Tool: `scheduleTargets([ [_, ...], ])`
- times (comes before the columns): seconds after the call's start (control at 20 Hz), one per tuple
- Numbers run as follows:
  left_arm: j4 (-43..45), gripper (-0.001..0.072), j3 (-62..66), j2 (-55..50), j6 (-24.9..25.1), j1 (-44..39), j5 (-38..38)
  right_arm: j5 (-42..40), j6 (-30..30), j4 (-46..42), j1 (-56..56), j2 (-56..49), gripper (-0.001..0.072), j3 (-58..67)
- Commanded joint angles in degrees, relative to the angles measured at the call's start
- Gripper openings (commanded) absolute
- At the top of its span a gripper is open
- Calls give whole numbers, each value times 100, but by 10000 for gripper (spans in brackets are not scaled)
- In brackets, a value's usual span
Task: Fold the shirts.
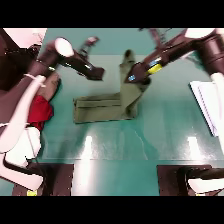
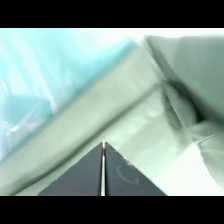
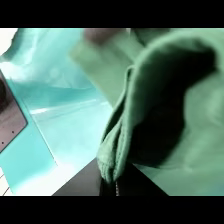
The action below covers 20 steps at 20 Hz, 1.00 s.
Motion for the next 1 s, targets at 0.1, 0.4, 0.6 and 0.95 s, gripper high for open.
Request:
scheduleTargets([
  [0.1,208,22,4,1296,57,1403,-214,-2232,-492,-4,1554,-1104,216,-55],
  [0.4,234,22,11,1954,59,2109,-573,-2962,-549,-83,1720,-1266,555,-57],
  [0.6,238,22,-2,1943,57,2107,-815,-1189,-278,-538,664,-844,553,-304],
  [0.95,133,22,-4,1926,59,2092,-835,-1860,-146,435,-1460,125,564,-3451],
])
